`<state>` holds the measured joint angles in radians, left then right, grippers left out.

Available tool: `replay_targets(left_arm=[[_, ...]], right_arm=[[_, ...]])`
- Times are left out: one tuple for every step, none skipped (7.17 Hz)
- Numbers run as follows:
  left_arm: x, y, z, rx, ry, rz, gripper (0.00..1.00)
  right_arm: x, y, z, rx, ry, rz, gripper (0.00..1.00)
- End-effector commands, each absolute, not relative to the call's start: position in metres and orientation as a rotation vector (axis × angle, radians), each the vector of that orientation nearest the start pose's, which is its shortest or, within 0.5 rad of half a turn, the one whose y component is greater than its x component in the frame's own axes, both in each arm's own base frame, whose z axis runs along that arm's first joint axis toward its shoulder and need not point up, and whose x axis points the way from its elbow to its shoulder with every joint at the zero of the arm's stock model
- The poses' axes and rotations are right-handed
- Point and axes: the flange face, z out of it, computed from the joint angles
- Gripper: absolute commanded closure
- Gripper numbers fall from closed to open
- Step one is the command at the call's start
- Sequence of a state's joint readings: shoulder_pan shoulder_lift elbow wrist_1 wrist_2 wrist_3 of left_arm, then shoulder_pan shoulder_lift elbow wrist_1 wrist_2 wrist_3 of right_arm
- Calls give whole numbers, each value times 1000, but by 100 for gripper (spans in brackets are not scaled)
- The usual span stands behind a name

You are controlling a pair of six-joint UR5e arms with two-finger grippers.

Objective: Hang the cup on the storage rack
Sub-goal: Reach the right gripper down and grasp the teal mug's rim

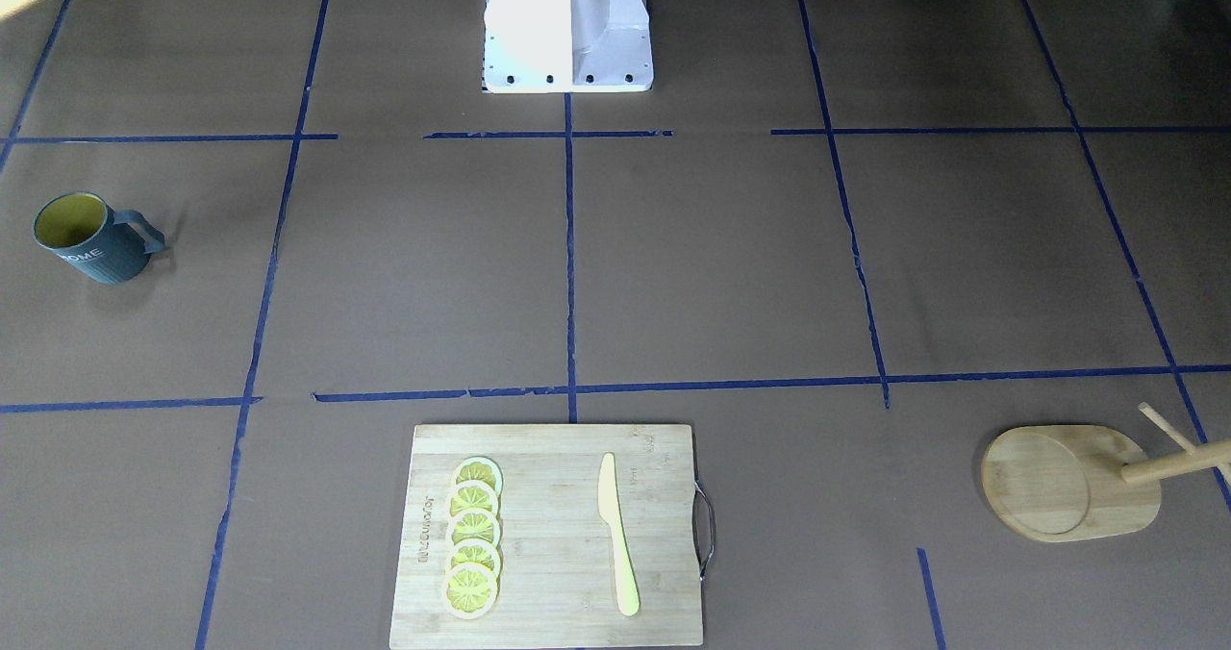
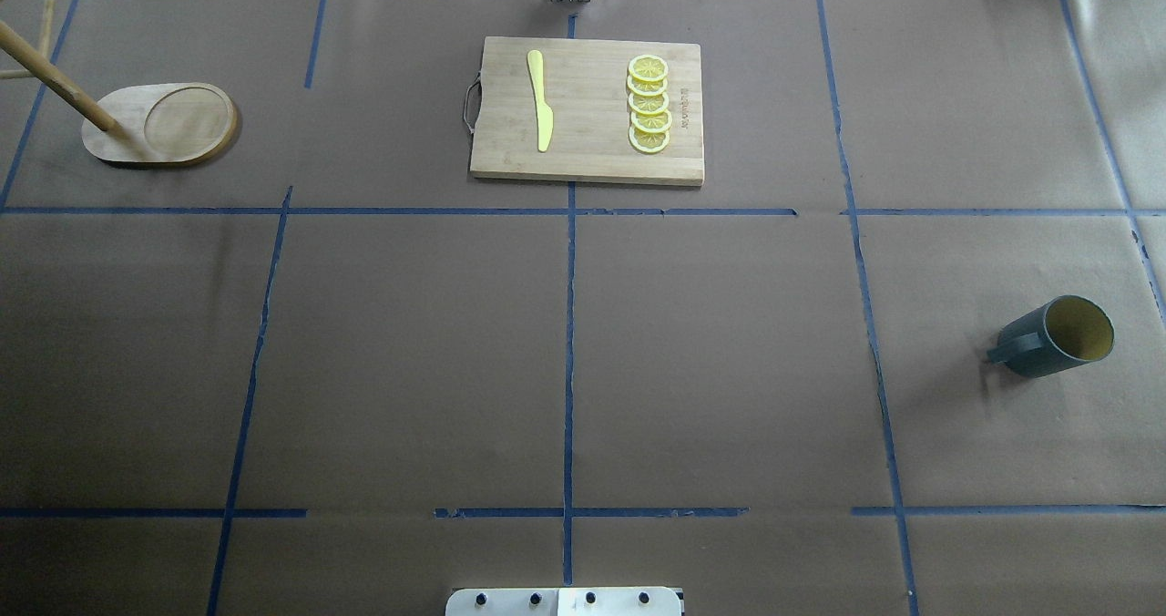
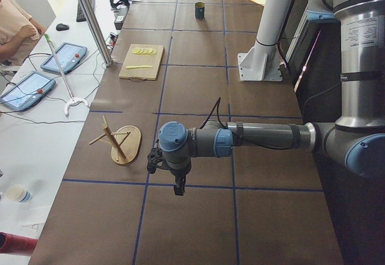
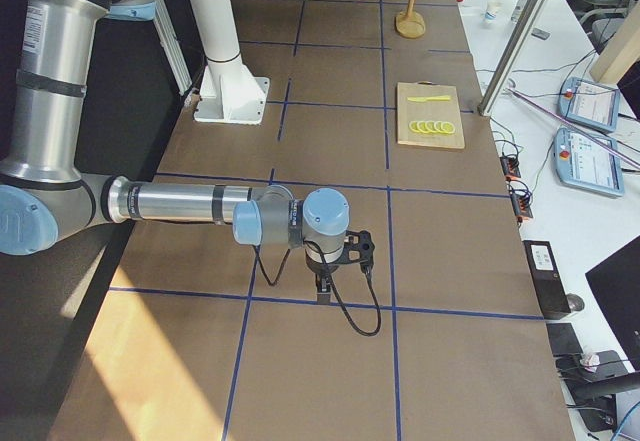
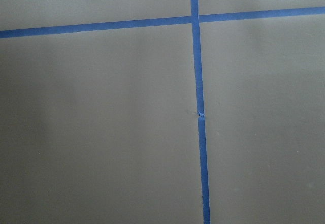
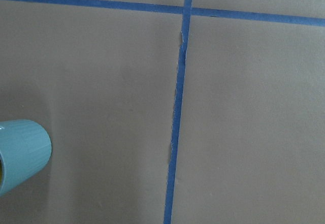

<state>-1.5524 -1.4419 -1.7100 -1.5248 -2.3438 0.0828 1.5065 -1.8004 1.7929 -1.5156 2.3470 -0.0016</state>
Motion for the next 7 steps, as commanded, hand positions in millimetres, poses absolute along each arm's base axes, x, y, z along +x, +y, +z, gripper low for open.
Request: replay_targets(left_arm=[[-55, -440, 651, -3, 774, 85, 0], [-54, -441, 650, 0, 775, 91, 0], [-53, -441, 650, -2, 775, 90, 0], [-53, -441, 651, -3, 775, 90, 0], [-53, -441, 652, -5, 775, 91, 0], [-53, -440, 653, -7, 775, 90, 0], [-53, -440, 653, -7, 775, 90, 0]], right_arm=[[36, -402, 645, 21, -779, -85, 0], [33, -404, 643, 23, -779, -93, 0], [27, -407, 636, 29, -800, -90, 0], [16, -413, 624, 54, -817, -31, 0], [-17, -418, 604, 95, -860, 61, 0], [-49, -418, 590, 91, -899, 106, 0], [-71, -416, 583, 73, -920, 123, 0]])
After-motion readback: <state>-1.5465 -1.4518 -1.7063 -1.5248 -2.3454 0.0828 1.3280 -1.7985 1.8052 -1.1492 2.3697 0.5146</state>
